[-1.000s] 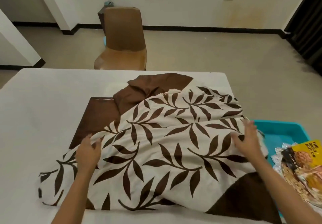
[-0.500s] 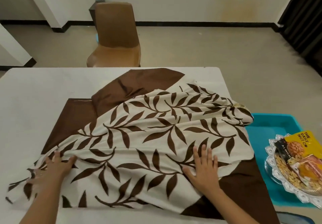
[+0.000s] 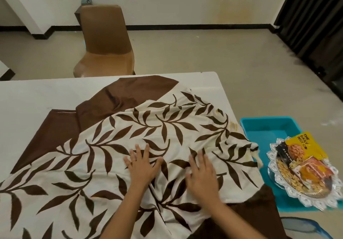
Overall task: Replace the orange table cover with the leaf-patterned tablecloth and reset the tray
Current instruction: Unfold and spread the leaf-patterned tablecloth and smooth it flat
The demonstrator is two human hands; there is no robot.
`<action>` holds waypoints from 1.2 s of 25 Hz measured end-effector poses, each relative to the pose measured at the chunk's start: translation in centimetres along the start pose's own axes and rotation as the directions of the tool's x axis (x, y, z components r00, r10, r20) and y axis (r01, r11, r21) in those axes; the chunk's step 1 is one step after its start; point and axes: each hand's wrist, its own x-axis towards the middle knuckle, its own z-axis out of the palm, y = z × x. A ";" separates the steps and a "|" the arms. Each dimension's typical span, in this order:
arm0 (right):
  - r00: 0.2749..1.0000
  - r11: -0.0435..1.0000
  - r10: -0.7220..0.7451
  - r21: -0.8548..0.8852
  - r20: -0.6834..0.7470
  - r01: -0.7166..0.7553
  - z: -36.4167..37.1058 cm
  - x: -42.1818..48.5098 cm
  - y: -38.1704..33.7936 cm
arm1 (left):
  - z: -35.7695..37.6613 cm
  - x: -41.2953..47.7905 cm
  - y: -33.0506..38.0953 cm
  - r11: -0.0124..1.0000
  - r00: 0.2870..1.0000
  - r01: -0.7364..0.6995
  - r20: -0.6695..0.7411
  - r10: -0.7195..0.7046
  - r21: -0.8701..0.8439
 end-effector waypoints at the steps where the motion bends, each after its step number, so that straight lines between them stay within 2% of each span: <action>1: 1.000 0.997 -0.009 -0.074 -0.023 0.007 -0.9 2.5 2.9 | 0.3 0.2 -0.2 1.000 1.000 0.013 -0.007 -0.013 0.025; 3: 0.986 0.981 -0.007 -0.192 0.166 0.039 -2.2 6.4 8.8 | 0.5 0.6 -0.4 0.997 0.999 0.018 -0.036 -0.016 0.069; 5: 0.973 0.969 0.020 -0.246 0.230 0.038 -2.8 7.6 14.1 | 0.3 1.4 -0.3 0.996 0.999 0.018 -0.036 -0.015 0.082; 9: 0.988 0.993 0.073 -0.107 0.140 -0.058 -1.8 3.9 17.5 | -0.5 4.2 0.7 0.995 1.000 0.021 -0.011 -0.020 0.094; 13: 0.970 0.965 0.242 -0.106 0.013 -0.239 -0.4 -0.2 16.0 | -0.9 7.0 2.5 0.992 0.999 -0.039 0.026 0.036 0.121; 16: 0.926 0.924 0.376 -0.071 -0.026 -0.377 0.9 -4.4 13.8 | -1.1 9.0 4.1 0.976 0.986 -0.163 0.060 0.156 0.145; 19: 0.881 0.881 0.473 -0.002 0.025 -0.473 2.6 -8.4 9.3 | -1.3 10.6 4.6 0.928 0.943 -0.327 0.120 0.309 0.179; 21: 0.884 0.887 0.461 0.003 0.074 -0.462 3.1 -10.1 6.5 | -1.8 11.2 4.5 0.911 0.918 -0.381 0.183 0.353 0.157; 23: 0.902 0.905 0.423 0.008 0.083 -0.425 2.3 -9.7 6.3 | -2.5 11.0 5.3 0.930 0.929 -0.348 0.176 0.324 0.122; 25: 0.949 0.949 0.315 0.026 0.003 -0.315 1.0 -6.8 8.5 | -2.6 9.8 7.5 0.943 0.943 -0.322 -0.056 0.327 0.082; 26: 0.974 0.974 0.225 0.004 -0.022 -0.225 0.7 -5.0 9.8 | -2.3 8.8 8.8 0.939 0.921 -0.342 -0.184 0.343 0.035; 27: 0.991 0.990 0.137 -0.017 -0.004 -0.137 0.6 -3.0 11.0 | -1.8 7.9 10.1 0.927 0.901 -0.374 -0.241 0.361 -0.010; 28: 0.997 0.997 0.070 -0.036 0.034 -0.069 0.6 -1.0 12.1 | -1.1 7.1 11.2 0.915 0.896 -0.402 -0.219 0.387 -0.028; 30: 0.996 0.994 0.046 -0.103 0.080 -0.038 0.6 2.3 14.7 | 0.8 5.7 12.6 0.909 0.907 -0.415 -0.056 0.417 0.036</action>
